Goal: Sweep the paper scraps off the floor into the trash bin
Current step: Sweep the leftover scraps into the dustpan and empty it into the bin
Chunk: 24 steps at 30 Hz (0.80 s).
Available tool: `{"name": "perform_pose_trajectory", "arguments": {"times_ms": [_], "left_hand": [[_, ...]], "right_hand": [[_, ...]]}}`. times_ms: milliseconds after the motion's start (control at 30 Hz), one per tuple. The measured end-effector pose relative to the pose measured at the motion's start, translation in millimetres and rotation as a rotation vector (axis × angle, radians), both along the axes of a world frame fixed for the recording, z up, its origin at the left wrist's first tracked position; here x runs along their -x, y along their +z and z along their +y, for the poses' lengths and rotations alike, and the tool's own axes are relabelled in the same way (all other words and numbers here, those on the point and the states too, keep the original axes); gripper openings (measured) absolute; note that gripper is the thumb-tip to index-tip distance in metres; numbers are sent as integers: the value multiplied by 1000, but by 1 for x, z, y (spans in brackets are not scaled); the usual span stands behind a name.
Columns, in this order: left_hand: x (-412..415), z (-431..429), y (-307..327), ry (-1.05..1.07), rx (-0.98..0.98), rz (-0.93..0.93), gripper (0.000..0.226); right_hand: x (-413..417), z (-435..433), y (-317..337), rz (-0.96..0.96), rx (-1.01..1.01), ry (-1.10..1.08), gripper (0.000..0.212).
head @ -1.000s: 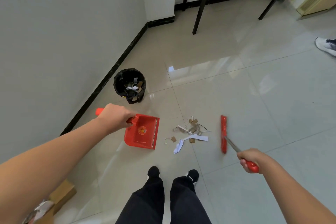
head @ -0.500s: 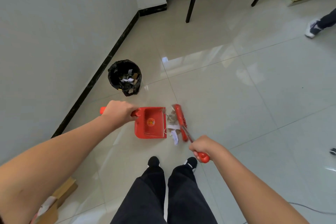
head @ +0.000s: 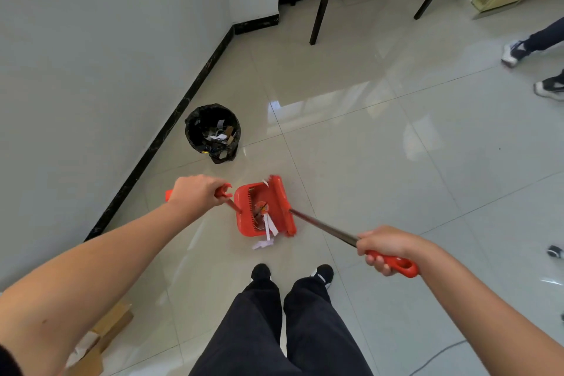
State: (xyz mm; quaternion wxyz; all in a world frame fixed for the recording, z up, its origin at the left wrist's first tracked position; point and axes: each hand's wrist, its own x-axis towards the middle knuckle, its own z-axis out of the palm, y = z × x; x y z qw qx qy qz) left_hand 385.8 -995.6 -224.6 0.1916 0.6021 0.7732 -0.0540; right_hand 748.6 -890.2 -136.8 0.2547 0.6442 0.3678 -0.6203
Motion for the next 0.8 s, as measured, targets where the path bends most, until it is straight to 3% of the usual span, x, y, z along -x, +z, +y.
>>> {"name": "perform_pose_trajectory", "arguments": {"times_ms": [133,300,567,700,800], "left_hand": [[22,-23,10,79,-32,8,29],[37,-49,16,150,-42,24,26],[52,-80,16,184,7,75,25],[59,-107,17,320,-7,43,25],[57,-129,17,378,37,68,24]], "right_hand": [[-2,6,-6,-55,-84,45,41],[12,14,-30,-170,-202,153,9],[41,29,-67,-267,-299,164,16],[87,28,-81,-222,-306,144,23],[118,15,-93,-171,-306,260,26]]}}
